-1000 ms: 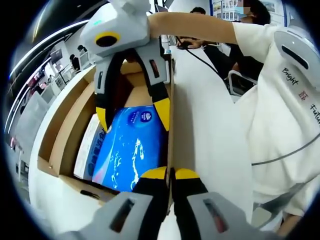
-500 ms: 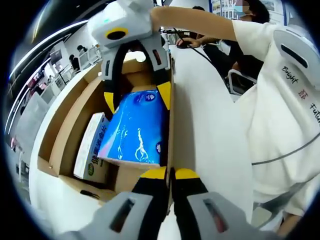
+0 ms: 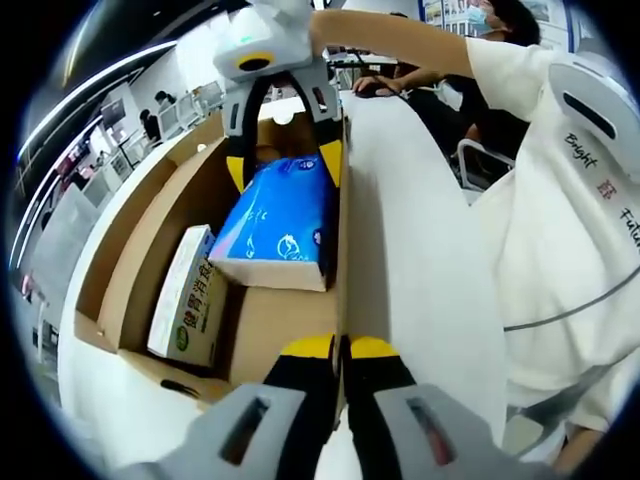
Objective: Operate the shoe box by opening the lid, removing the specified soft item, and placing it in the target area until the item is outside and the box remains undamaged.
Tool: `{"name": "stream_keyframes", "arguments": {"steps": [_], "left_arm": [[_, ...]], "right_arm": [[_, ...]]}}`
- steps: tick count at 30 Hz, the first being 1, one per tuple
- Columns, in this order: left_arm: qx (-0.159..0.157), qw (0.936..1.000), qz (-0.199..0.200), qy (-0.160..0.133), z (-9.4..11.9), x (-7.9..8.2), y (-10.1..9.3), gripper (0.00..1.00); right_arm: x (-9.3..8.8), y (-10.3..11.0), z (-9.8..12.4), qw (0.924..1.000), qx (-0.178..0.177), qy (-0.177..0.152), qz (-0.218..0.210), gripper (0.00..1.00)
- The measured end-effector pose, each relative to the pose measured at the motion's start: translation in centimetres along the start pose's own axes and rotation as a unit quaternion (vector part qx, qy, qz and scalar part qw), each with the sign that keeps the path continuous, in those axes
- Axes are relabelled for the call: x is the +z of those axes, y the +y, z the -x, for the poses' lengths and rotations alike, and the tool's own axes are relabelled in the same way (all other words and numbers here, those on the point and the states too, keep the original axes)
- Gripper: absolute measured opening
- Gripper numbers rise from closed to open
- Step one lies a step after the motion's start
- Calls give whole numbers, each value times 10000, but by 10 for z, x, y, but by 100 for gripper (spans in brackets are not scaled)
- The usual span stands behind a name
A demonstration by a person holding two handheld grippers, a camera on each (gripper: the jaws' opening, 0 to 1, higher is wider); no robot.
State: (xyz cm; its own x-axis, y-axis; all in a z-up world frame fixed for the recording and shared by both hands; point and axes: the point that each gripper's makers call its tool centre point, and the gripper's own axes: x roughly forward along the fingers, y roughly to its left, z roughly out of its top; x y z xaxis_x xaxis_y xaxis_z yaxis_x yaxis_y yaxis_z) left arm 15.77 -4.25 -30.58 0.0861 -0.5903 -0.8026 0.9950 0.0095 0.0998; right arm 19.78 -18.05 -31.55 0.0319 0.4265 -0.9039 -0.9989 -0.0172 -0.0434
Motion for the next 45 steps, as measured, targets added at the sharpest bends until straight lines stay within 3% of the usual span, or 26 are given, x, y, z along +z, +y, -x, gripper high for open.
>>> {"name": "stream_keyframes", "arguments": {"steps": [6,11,16,18,23,26,29,36,39,45], "left_arm": [[-26,10000,7,7,0,0,0,2],[-14,10000,14,8,-1,0,0,2],[-34,10000,23,2,0,0,0,2],[-39,10000,26,9,0,0,0,2],[-38,9999,101,57,0,0,0,2],[-34,9999,102,53,0,0,0,2],[-29,9999,93,59,0,0,0,2],[-35,10000,77,50,0,0,0,2],[-40,10000,73,54,0,0,0,2],[-72,9999,110,73,-1,0,-1,2]], "right_arm": [[-15,-2,6,9997,-25,239,12,62],[-30,-3,10,9949,-44,980,226,63],[-23,-3,10,9946,-21,1030,-84,68],[-14,-7,10,9962,-48,868,-22,69],[-8,-7,-6,9927,-87,1165,285,75],[-3,-5,-12,9928,19,1153,333,73],[-6,-7,-19,9900,109,1385,258,73],[-10,-8,-30,9869,256,1588,120,78],[-12,-22,-31,9859,269,1653,71,79],[-15,-24,-33,9861,229,1646,-20,81]]}}
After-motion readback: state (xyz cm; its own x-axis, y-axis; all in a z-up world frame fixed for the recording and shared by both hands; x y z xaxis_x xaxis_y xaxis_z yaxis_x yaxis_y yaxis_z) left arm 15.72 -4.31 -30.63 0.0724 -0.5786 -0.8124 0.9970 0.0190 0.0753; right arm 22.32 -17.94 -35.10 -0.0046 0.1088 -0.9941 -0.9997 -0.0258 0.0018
